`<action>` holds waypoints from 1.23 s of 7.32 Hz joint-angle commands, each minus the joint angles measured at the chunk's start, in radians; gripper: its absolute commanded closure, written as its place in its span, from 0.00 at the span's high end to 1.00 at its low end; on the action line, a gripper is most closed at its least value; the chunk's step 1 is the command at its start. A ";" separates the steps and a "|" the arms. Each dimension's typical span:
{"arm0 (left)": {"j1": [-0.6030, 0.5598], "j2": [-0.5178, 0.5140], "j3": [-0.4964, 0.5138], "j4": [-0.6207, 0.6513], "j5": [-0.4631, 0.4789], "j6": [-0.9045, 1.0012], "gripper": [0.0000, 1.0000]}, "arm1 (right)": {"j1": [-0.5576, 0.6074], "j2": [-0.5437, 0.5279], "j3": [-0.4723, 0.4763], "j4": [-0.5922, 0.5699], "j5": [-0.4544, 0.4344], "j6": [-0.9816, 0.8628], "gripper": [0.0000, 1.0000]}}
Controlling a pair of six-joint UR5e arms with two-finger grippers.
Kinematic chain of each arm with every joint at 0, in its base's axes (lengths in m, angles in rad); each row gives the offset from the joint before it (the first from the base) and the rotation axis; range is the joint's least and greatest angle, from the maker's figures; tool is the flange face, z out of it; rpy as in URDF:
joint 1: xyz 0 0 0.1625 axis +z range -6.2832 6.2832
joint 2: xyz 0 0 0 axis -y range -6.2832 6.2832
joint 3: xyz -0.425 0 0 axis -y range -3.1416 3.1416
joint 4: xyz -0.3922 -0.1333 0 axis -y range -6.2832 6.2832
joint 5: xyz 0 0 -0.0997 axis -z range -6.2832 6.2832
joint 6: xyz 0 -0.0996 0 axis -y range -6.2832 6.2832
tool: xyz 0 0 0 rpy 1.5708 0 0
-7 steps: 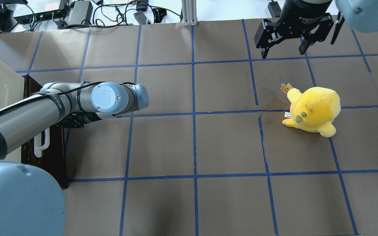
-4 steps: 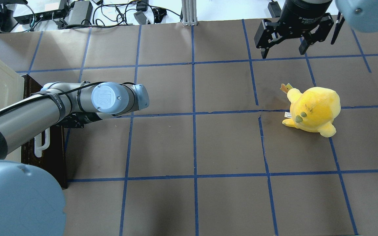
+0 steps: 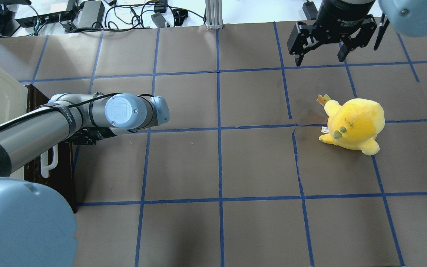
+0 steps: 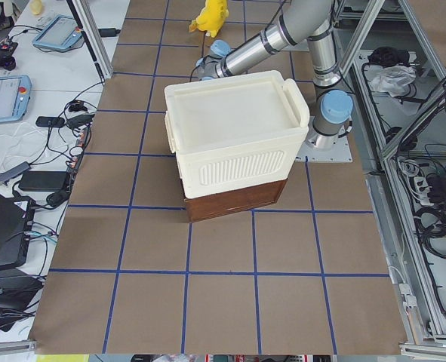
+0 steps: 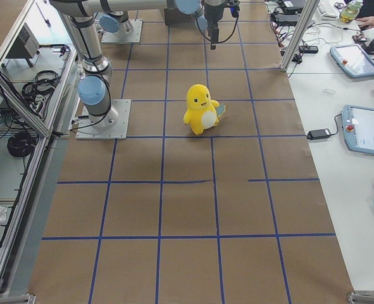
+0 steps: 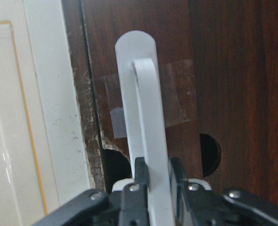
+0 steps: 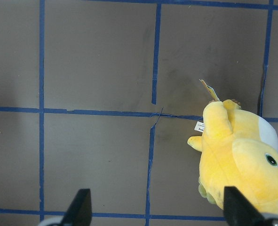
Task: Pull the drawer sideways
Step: 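Pull the gripped handle with the left gripper, sliding the drawer outward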
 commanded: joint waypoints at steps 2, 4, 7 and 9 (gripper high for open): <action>-0.019 -0.001 0.000 0.000 -0.001 0.000 0.16 | 0.000 0.000 0.000 0.000 0.000 0.000 1.00; -0.034 -0.002 0.002 0.003 -0.004 0.000 0.15 | 0.000 0.000 0.000 0.000 0.000 0.000 1.00; -0.039 -0.002 0.003 0.003 -0.004 0.001 0.15 | 0.000 0.000 0.000 0.000 0.000 0.000 1.00; -0.040 0.002 0.006 0.006 -0.004 0.007 0.15 | 0.000 0.000 0.000 0.000 0.000 0.000 1.00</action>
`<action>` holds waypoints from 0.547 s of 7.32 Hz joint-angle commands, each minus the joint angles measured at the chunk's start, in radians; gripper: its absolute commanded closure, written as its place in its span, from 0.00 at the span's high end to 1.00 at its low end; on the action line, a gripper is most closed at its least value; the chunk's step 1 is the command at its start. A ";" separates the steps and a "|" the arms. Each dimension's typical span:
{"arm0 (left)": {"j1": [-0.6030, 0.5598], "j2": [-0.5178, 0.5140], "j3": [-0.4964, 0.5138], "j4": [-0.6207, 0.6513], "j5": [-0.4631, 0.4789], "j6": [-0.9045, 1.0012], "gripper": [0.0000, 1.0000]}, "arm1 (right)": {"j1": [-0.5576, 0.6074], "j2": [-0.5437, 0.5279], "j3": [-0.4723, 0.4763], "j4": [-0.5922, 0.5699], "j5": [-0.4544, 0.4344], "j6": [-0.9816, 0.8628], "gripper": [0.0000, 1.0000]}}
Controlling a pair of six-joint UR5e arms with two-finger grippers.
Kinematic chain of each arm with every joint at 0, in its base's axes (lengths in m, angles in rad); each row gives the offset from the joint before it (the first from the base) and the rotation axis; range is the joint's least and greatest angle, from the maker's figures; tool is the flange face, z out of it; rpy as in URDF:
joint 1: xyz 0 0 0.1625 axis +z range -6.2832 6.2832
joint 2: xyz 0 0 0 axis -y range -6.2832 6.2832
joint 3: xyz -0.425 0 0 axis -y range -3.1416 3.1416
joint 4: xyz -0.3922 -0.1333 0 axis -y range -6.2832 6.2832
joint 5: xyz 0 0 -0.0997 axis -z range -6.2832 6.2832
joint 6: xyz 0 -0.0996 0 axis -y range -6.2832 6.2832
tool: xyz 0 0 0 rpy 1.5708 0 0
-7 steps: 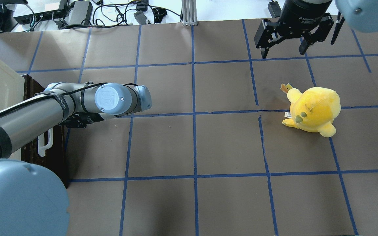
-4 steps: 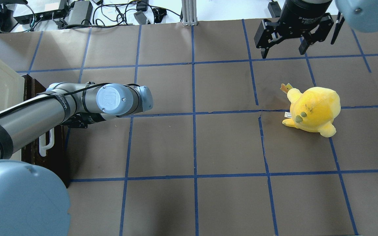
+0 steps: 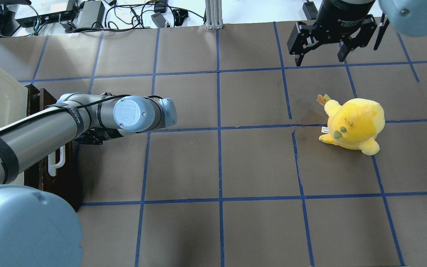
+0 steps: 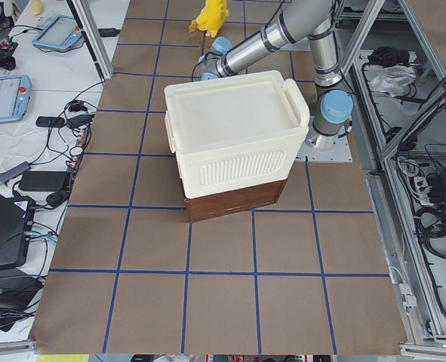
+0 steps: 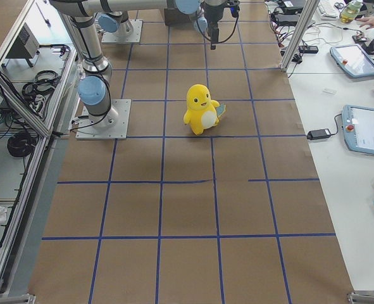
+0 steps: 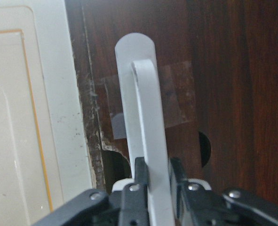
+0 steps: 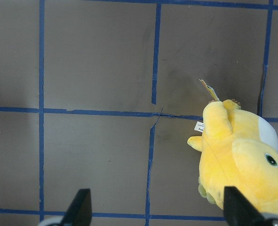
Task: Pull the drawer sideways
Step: 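Pull the gripped handle with the left gripper, sliding the drawer outward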
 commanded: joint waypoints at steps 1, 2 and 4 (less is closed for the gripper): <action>-0.001 0.003 0.002 0.003 -0.006 0.005 0.15 | 0.000 0.000 0.000 0.000 0.000 0.000 1.00; -0.002 0.003 0.004 0.003 -0.008 0.006 0.15 | 0.000 0.000 0.000 0.000 0.000 0.000 1.00; -0.004 0.000 0.004 0.003 -0.012 0.005 0.15 | 0.000 0.000 0.000 0.000 0.000 -0.002 1.00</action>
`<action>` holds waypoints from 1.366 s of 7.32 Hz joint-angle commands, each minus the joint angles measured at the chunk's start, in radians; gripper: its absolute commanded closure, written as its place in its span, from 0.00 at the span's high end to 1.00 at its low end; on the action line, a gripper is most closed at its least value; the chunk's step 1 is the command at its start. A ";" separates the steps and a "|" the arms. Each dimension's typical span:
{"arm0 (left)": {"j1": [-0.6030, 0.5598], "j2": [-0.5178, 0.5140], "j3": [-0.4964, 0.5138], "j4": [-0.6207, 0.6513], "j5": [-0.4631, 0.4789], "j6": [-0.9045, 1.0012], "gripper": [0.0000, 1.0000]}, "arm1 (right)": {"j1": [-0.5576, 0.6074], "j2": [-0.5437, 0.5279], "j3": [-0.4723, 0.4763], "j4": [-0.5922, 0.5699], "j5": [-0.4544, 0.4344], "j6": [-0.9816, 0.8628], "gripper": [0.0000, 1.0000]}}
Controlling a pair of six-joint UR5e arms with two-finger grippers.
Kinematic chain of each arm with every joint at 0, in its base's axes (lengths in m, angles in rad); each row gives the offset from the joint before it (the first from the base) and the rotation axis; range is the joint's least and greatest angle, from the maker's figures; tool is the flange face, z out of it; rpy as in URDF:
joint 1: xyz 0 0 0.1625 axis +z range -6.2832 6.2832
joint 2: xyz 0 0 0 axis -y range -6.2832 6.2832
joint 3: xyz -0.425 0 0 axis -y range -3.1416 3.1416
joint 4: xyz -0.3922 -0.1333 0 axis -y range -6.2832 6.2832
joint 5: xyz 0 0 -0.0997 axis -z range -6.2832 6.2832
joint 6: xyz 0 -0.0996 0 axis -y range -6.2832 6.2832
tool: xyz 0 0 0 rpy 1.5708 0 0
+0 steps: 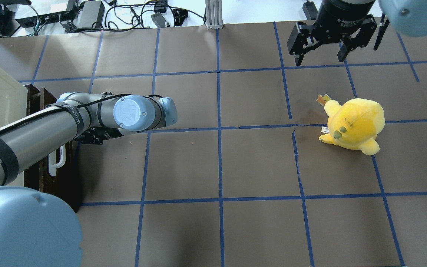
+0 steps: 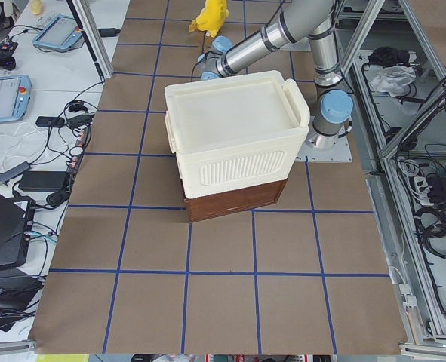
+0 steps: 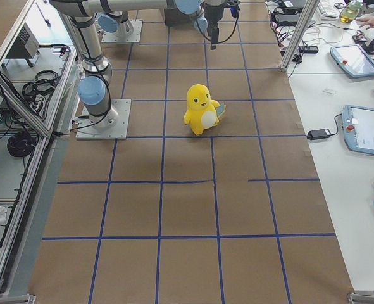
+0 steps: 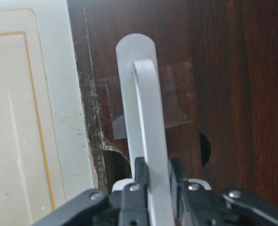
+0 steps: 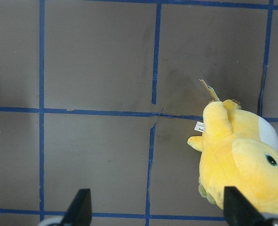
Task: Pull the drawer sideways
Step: 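Pull the gripped handle with the left gripper, sliding the drawer outward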
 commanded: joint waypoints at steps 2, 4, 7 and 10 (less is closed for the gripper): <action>-0.018 -0.004 0.000 0.005 -0.004 0.000 0.15 | 0.000 0.000 0.000 0.000 0.000 0.000 1.00; -0.026 -0.006 0.006 0.003 -0.017 0.001 0.15 | 0.000 0.000 0.000 0.000 0.000 0.000 1.00; -0.037 -0.006 0.008 0.003 -0.021 0.004 0.15 | 0.000 0.000 0.000 0.000 0.000 0.000 1.00; -0.037 -0.001 0.008 0.002 -0.022 0.006 0.15 | 0.000 0.000 0.000 0.000 0.000 0.000 1.00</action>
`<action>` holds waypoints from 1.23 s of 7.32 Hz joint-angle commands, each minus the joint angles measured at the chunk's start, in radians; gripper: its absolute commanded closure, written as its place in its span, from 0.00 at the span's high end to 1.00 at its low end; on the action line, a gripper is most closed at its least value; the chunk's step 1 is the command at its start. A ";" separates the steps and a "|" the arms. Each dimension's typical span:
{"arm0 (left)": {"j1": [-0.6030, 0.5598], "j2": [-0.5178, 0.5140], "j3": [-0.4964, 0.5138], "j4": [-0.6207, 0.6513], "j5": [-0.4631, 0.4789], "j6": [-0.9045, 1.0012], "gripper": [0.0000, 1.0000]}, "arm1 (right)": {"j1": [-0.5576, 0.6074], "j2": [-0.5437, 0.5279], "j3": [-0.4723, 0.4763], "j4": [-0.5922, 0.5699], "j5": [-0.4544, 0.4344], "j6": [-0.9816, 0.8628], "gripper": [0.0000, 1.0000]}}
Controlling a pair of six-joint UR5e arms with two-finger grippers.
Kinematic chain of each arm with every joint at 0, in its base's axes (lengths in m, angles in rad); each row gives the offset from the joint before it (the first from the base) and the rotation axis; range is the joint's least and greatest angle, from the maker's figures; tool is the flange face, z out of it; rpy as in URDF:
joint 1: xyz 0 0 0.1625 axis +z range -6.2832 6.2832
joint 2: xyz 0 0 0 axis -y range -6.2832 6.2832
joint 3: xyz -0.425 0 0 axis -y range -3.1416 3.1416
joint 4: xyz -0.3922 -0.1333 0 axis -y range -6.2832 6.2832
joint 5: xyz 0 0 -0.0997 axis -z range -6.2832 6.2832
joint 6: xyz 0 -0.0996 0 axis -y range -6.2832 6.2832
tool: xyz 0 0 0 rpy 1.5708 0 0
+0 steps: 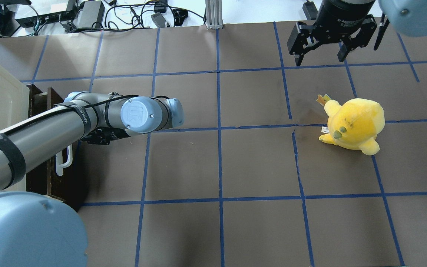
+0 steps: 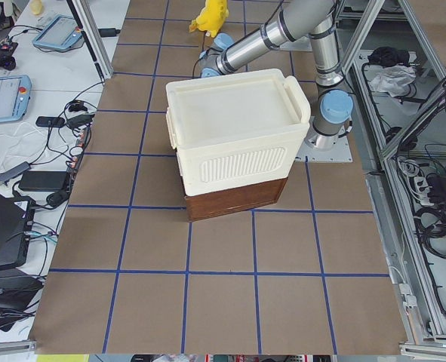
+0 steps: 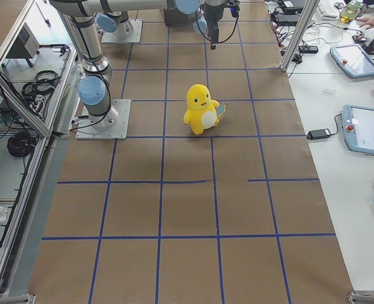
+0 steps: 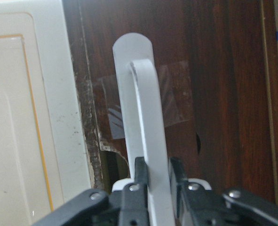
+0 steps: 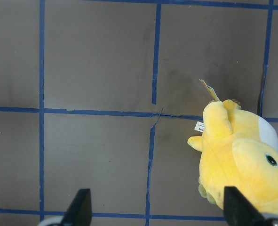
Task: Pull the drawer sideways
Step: 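Keep pulling the handle with the left gripper to extend the drawer further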
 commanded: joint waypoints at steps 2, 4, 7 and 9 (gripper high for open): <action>0.000 0.000 0.000 0.000 -0.001 0.000 0.15 | 0.000 0.000 0.000 0.000 0.000 0.000 1.00; -0.002 0.006 0.000 0.000 -0.001 0.000 0.15 | 0.000 0.000 0.000 0.000 0.000 0.000 1.00; -0.019 0.007 0.000 0.000 -0.001 0.000 0.15 | 0.000 0.000 0.000 0.000 0.000 0.000 1.00; -0.027 0.007 0.000 0.000 -0.001 0.002 0.15 | 0.000 0.000 0.000 0.000 0.000 0.000 1.00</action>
